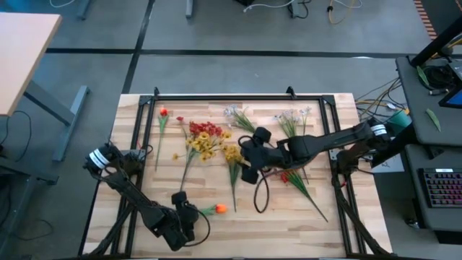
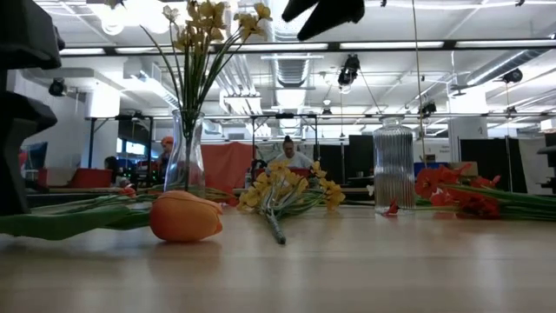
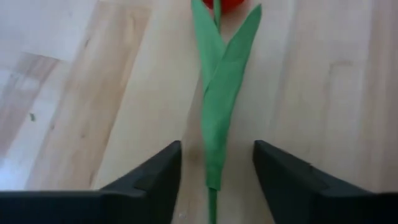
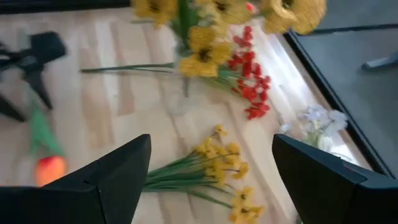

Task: Sort flowers into vase by color
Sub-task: Put the bottom orange flower into the right transparent vase

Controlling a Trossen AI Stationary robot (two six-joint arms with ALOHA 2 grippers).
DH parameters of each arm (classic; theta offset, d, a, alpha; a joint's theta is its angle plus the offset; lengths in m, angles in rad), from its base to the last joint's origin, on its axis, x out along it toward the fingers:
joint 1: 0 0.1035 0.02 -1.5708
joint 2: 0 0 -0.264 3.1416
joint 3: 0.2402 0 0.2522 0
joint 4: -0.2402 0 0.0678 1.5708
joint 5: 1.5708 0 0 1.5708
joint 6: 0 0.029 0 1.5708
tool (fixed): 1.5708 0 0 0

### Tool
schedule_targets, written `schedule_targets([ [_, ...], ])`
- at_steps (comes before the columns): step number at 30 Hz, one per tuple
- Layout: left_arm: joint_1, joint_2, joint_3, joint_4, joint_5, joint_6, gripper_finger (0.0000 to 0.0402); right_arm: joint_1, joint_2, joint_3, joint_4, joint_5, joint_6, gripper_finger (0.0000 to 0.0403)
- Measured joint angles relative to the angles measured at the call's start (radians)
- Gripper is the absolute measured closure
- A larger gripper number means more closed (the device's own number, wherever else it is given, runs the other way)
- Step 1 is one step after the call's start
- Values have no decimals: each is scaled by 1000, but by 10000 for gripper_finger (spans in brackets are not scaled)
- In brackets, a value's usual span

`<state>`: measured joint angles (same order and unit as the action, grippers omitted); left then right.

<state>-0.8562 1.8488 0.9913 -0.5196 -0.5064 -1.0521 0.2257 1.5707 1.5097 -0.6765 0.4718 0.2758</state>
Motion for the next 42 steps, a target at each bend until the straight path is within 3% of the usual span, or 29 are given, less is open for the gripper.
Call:
schedule_targets([
  [7,-20,-34,-7,-7,26,38,386,81,-23,0,-44,1,45,77],
  [10,-23,-61,-5,-3,13,48,389,116,-42,0,-86,1,77,77],
  [15,-25,-130,30,47,-118,196,398,186,-69,0,-166,4,134,77],
  [19,-21,-208,54,186,-218,473,400,262,-90,-13,-175,56,133,77],
  [24,7,-306,44,545,-197,940,400,370,-93,-87,-89,211,83,77],
  [27,37,-342,18,752,-72,1171,401,414,-86,-173,104,248,4,77],
  [30,83,-351,-6,880,28,1290,401,438,-79,-285,399,247,-135,77],
  [33,136,-331,-9,918,34,1306,401,444,-77,-397,783,240,-311,77],
  [36,183,-300,-9,952,35,1306,401,438,-77,-498,1132,143,-450,77],
  [39,222,-280,-10,979,35,1305,401,419,-77,-566,1333,44,-505,77],
  [42,258,-263,-10,1025,35,1284,401,402,-77,-594,1409,-23,-523,77],
])
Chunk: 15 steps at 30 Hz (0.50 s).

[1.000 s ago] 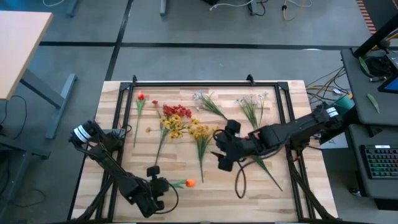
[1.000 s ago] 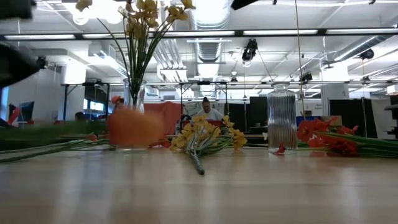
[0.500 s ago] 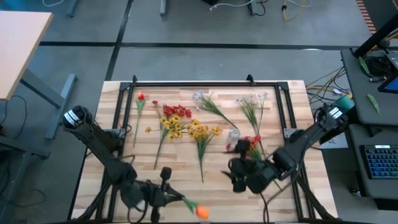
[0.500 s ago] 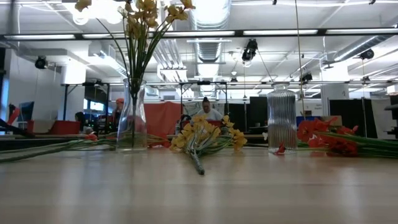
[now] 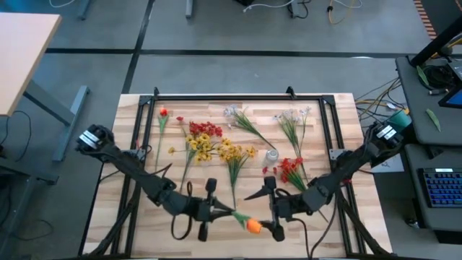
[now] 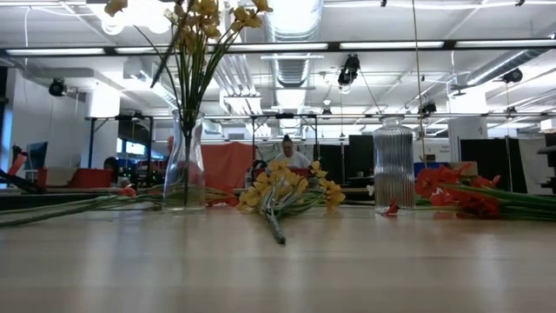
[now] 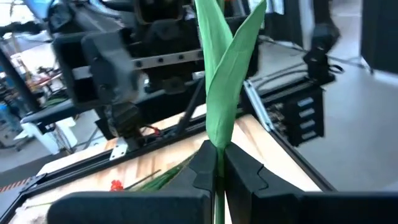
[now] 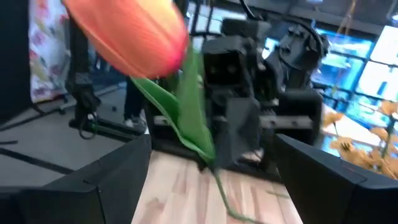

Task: Sort flowers into vase by color
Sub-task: Put the bottom orange flower into the right transparent vase

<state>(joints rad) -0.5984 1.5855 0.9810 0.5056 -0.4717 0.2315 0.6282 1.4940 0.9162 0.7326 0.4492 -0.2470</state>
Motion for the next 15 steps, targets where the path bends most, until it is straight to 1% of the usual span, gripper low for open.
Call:
schedule_targets([
  [6,63,44,0,93,0,-29,402,-20,0,-2,6,-13,-2,77],
  [9,82,63,0,133,0,-31,402,-32,0,5,6,-12,1,89],
  [12,90,70,0,159,0,-31,402,-38,0,6,6,-4,3,131],
  [15,90,70,0,161,0,-24,399,-40,0,6,7,-3,4,204],
])
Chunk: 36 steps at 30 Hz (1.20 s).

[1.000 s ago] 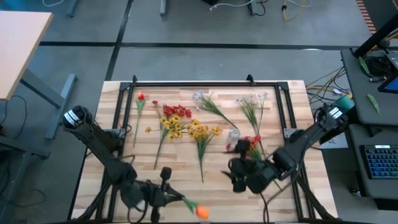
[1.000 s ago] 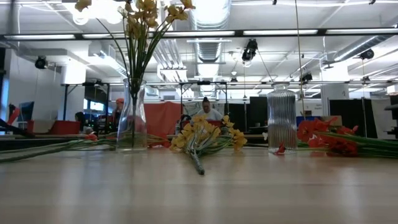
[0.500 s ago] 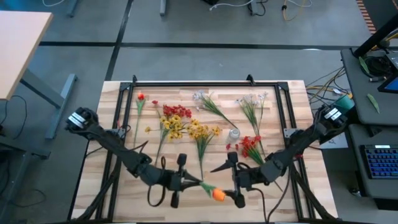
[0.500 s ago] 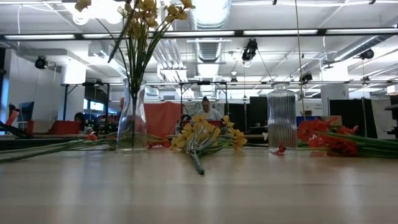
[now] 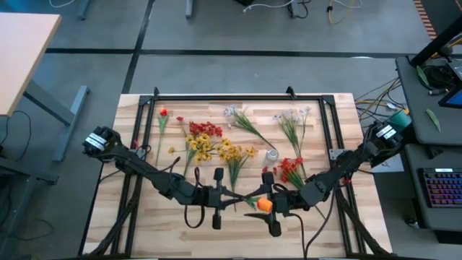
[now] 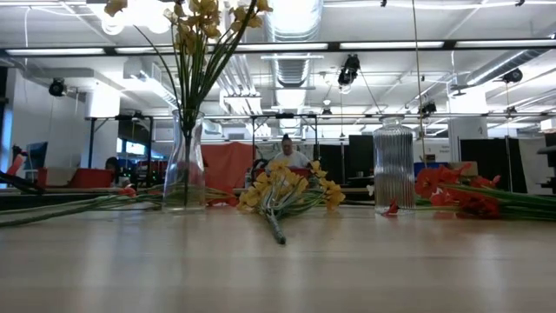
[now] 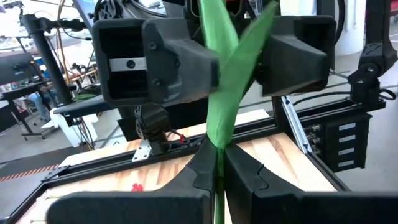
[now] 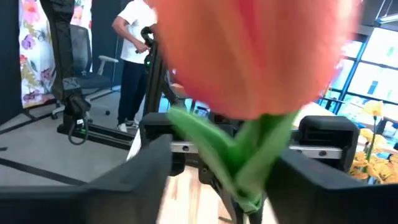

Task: Sort flowers into vase by color
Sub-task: Put the bottom orange flower into the right transparent vase

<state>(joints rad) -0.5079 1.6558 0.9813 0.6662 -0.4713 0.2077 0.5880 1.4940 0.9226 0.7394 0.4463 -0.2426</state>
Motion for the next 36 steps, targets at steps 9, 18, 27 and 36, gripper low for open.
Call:
schedule_targets([
  [9,-2,0,0,18,5,-41,347,-7,-2,2,2,4,16,384],
  [18,-5,-32,2,-97,-5,-148,225,-14,-137,2,-241,133,171,393],
  [27,-6,-106,2,-378,12,-353,169,-89,-476,2,-772,173,496,393],
  [36,-13,-187,2,-521,18,-438,168,-169,-739,2,-964,238,539,393],
])
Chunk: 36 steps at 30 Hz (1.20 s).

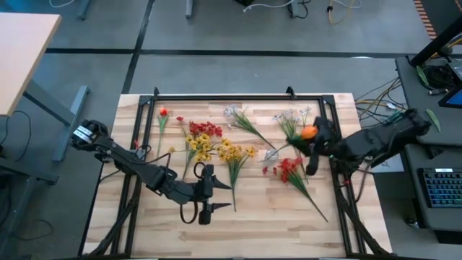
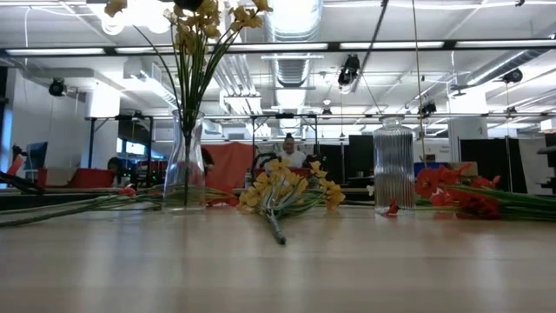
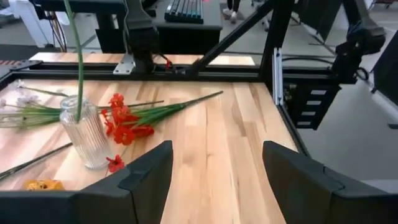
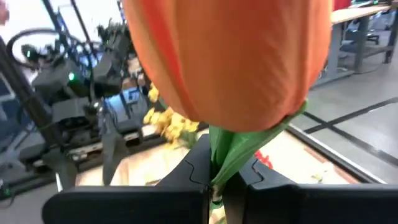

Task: Sort flowers into vase by color
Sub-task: Put the bottom orange flower into the right transparent vase

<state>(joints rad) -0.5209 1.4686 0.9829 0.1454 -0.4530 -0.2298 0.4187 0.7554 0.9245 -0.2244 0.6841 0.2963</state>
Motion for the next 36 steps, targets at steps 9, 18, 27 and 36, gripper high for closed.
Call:
schedule_targets([
  [9,-2,-44,0,-31,0,0,168,-20,-79,0,-210,125,48,393],
  [18,-2,-43,0,-43,-5,2,168,-20,-77,47,-245,106,53,394],
  [27,-2,-42,0,-51,-8,3,168,-20,12,103,-339,97,79,393],
  [36,-2,-42,0,-52,-8,3,168,-20,120,131,-347,102,80,390],
])
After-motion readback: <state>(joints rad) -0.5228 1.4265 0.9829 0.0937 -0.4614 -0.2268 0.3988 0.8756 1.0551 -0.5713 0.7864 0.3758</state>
